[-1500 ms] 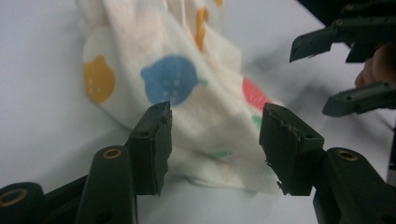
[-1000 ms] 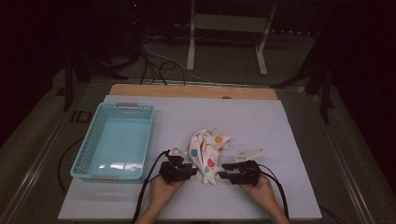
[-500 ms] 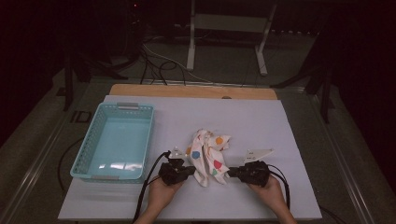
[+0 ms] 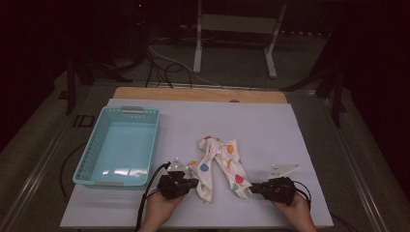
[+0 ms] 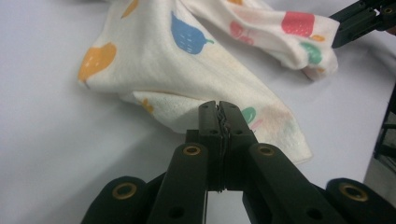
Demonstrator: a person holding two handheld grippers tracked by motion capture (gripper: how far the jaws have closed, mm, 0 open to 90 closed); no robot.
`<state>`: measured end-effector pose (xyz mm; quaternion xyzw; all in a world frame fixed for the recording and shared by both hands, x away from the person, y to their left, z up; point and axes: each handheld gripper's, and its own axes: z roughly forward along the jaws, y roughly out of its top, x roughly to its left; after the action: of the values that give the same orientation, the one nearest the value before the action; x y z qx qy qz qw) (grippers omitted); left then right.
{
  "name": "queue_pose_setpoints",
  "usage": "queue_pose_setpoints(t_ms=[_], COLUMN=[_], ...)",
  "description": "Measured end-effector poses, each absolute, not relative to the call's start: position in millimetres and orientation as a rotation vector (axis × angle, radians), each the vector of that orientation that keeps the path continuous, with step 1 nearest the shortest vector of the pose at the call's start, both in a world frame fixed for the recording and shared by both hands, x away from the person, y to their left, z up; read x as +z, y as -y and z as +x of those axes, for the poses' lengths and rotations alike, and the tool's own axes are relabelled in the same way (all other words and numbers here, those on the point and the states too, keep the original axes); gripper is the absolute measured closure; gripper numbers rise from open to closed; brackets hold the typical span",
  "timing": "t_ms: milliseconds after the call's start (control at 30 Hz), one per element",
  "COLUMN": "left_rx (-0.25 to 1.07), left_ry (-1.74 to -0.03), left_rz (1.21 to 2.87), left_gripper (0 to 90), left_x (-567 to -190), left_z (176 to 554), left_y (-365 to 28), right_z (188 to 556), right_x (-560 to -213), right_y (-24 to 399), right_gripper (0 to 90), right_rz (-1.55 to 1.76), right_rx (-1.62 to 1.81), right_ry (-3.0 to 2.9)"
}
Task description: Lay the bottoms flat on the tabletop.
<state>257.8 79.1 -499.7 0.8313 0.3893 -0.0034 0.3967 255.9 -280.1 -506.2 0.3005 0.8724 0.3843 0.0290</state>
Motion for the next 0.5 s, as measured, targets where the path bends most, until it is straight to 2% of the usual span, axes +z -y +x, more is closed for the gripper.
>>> queue_pose_setpoints(t_ms=[100, 300, 500], left_rx=[-0.016, 0.013, 0.052], left_ry=[-0.985, -0.963, -0.952], left_rz=[2.109, 2.08, 2.031], left_gripper=[89.0, 71.6, 62.3], left_x=[-501, -490, -485], left_z=[256, 259, 273], left_y=[-81, -83, -81], right_z=[252, 255, 268], right_x=[-510, -501, -492], right_y=[285, 288, 285], right_gripper=[83.2, 66.9, 60.3], right_rz=[0.948, 0.969, 0.947], right_rx=[1.206, 1.333, 1.409], right_ry=[-2.692, -2.624, -2.563])
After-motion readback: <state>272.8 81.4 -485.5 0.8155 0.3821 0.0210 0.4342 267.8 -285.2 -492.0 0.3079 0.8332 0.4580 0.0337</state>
